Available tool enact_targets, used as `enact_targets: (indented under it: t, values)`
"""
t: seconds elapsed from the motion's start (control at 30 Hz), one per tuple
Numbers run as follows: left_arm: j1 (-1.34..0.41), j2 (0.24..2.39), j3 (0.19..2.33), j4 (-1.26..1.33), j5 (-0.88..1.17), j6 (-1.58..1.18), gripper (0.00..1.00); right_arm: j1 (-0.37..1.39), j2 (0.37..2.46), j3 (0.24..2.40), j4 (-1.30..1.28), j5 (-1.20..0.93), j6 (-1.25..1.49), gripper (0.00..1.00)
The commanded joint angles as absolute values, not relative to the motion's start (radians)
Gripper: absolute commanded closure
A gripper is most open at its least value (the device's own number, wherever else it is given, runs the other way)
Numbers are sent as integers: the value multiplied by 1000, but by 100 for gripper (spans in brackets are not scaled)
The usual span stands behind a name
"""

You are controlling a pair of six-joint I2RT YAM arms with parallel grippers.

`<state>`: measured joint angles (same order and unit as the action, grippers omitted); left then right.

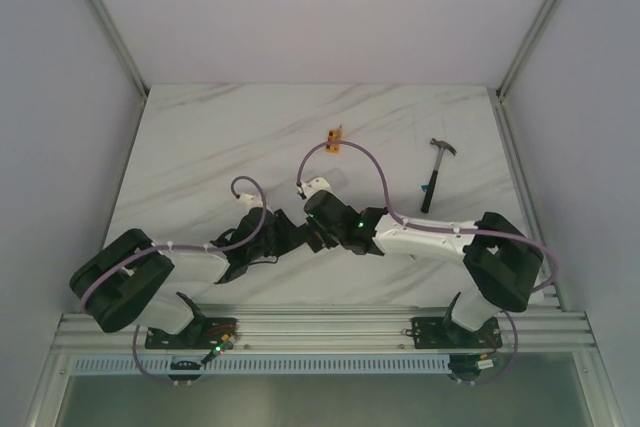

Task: Snap on the fuse box
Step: Install the fuse at the fuse box base.

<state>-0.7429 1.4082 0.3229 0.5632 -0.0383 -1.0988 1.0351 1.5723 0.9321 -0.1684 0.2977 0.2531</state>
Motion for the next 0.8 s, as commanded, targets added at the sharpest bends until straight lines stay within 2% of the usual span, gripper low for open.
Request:
enact_targets:
  t: [0.0,0.77]
  values:
    - [-747,1447,346,578,-40,-1108,56,1039,1614,987,-138,350,225,100]
    - [-746,1496,296,649,-35,-1183,65,1039,1680,1025,-151,377,218,100]
